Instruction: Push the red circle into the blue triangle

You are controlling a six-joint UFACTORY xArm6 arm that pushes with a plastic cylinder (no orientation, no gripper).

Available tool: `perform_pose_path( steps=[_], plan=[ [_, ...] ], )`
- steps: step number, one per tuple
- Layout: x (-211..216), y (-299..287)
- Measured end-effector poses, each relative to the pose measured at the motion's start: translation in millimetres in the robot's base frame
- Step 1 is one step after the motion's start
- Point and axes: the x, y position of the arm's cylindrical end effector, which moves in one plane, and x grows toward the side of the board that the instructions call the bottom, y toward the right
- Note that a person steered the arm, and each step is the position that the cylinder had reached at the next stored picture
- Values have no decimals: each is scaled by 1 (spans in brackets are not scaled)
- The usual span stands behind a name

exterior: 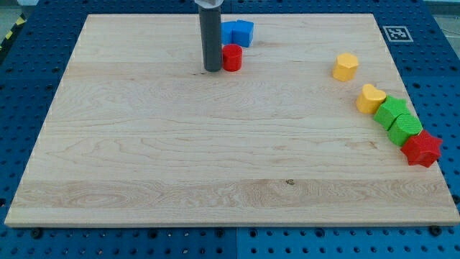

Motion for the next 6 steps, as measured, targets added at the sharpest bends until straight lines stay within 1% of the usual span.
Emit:
perform_pose_path(
  steps=[1, 2, 4, 5, 6],
  plan=[
    [19, 12],
    [14, 38],
    [-36, 37],
    [-41, 42],
    [5, 50]
  ],
)
